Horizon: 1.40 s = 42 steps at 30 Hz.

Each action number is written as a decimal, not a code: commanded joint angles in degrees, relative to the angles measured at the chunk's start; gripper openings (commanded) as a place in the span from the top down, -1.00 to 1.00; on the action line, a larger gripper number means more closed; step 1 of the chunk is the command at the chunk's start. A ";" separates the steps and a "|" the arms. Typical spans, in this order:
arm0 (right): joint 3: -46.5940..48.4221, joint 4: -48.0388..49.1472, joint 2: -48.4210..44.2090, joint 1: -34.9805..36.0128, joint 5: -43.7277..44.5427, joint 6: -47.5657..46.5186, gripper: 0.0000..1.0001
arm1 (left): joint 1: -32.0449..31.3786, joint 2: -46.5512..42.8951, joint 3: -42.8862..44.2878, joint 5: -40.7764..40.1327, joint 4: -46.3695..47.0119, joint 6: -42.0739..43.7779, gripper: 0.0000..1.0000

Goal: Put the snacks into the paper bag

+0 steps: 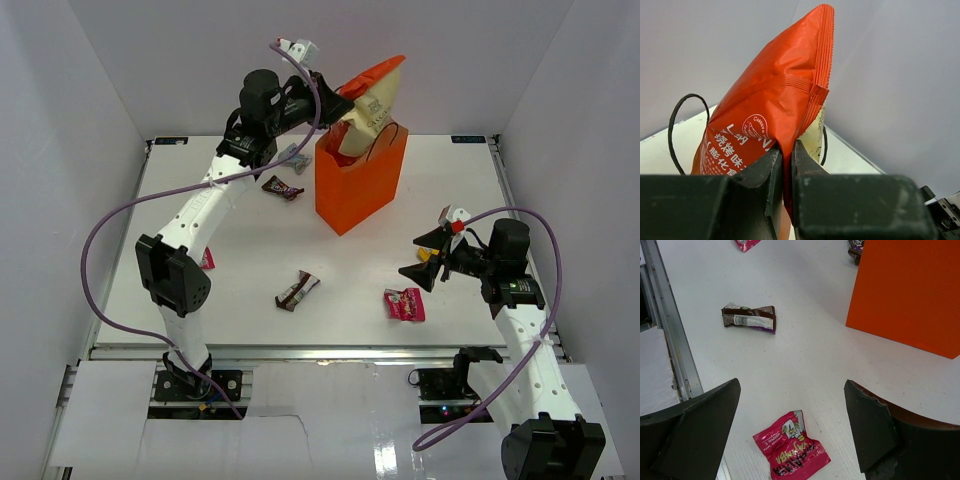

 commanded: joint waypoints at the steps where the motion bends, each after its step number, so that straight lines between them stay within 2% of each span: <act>1: 0.25 -0.26 0.20 0.03 -0.50 -0.74 -0.80 | 0.96 -5.59 -0.23 0.96 3.85 -0.67 0.63; 2: 0.25 -0.26 0.20 0.03 -0.41 -0.83 -0.80 | 1.05 -5.68 -0.59 0.88 4.02 -0.84 0.49; 3: 0.25 -0.26 0.20 0.03 -0.32 -0.83 -0.80 | 1.14 -5.68 -1.02 0.35 4.02 -1.11 0.16; 5: 0.25 -0.26 0.20 0.03 -0.32 -0.83 -0.80 | 1.14 -5.68 -1.03 -0.09 3.76 -1.28 -0.13; 6: 0.33 -0.26 0.29 0.03 -0.32 -0.83 -0.80 | 1.14 -5.59 -0.68 -0.87 3.67 -1.46 -0.38; 13: 0.69 -0.87 0.38 0.03 0.12 -1.35 -0.80 | 1.22 -4.97 5.74 -2.90 -0.81 -1.73 -0.74; 18: 1.65 -3.24 1.69 0.03 1.43 -3.54 -0.80 | 1.31 -12.43 3.38 -7.20 -4.40 3.19 -0.89; 20: 2.18 -4.47 2.57 0.03 3.27 -4.51 -0.80 | 1.31 -16.82 -2.76 -11.85 -6.96 5.12 -0.91; 22: 4.11 -7.54 4.15 0.20 7.31 -6.45 -0.81 | 1.31 -25.86 -10.48 -14.23 -6.96 6.09 -0.95; 23: 6.98 -9.56 6.25 0.47 9.41 -7.76 -0.85 | 1.31 -32.42 -19.22 -16.50 -6.79 7.32 -0.96; 25: 10.34 -17.64 10.11 0.64 11.36 -12.92 -0.89 | 1.31 -38.52 -27.27 -18.80 -7.74 8.12 -0.96; 26: 11.92 -19.92 11.27 1.78 12.76 -14.26 -0.91 | 1.31 -41.34 -34.27 -20.90 -8.36 8.47 -0.96; 27: 13.24 -22.12 12.41 4.48 16.43 -15.58 -0.91 | 1.31 -45.98 -37.21 -21.44 -9.24 8.47 -0.96; 29: 15.10 -25.04 14.43 8.09 22.32 -17.43 -0.92 | 1.31 -49.78 -44.22 -22.50 -13.45 7.60 -0.96; 30: 15.01 -25.39 15.14 13.51 29.66 -17.61 -0.93 | 1.31 -51.45 -46.62 -21.81 -14.60 6.90 -0.96; 32: 13.09 -26.19 17.07 19.77 36.30 -18.22 -0.96 | 1.31 -56.29 -51.63 -20.14 -15.93 6.45 -0.96; 33: 12.12 -26.54 17.86 26.07 41.72 -18.49 -0.96 | 1.31 -57.70 -56.35 -19.00 -15.84 6.10 -0.96; 35: 9.67 -26.89 20.66 32.25 47.28 -19.46 -0.96 | 1.31 -60.43 -59.81 -17.59 -15.93 6.01 -0.96; 39: 6.93 -25.75 24.02 33.96 47.32 -24.72 -1.00 | 1.31 -63.51 -66.23 -17.49 -15.31 6.80 -0.96; 42: 4.82 -25.66 23.94 34.04 45.65 -32.87 -0.87 | 1.31 -65.62 -73.07 -18.55 -13.03 7.06 -0.96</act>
